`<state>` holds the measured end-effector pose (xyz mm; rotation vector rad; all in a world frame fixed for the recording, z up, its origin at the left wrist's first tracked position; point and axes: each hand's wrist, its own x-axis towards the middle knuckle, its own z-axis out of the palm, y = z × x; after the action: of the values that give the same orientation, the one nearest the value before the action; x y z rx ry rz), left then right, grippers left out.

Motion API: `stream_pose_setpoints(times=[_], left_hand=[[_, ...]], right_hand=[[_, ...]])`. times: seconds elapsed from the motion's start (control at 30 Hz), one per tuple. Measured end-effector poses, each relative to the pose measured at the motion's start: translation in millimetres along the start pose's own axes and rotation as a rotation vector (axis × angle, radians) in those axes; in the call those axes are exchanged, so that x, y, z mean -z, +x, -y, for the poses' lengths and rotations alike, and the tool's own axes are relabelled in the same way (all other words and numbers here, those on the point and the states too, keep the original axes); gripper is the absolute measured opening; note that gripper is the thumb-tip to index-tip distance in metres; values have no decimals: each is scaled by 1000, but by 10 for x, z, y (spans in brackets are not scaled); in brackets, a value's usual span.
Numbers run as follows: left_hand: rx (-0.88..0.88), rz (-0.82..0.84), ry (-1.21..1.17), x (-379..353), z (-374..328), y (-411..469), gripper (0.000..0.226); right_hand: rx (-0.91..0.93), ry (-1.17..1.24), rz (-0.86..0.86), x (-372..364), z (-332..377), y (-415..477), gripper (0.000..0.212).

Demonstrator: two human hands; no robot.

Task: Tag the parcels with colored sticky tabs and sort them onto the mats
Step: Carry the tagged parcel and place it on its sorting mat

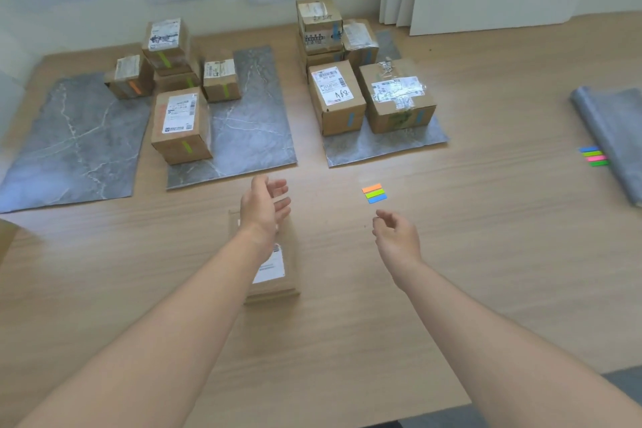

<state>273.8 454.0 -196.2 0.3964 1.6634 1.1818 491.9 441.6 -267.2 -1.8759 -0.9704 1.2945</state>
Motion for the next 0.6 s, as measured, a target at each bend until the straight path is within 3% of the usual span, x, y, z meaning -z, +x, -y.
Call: stream_pose_setpoints(times=[0.13,0.43,0.6], left_hand=[[62,25,6,-470,99,104,46],[259,143,104,-1062,490,301,53],[313,186,162,-1226,596,489,53]], right_hand=[[47,-57,31,236,13,437,22],[67,-211,90,239,-41,1131,32],[192,-400,134,83,-74,1386,27]])
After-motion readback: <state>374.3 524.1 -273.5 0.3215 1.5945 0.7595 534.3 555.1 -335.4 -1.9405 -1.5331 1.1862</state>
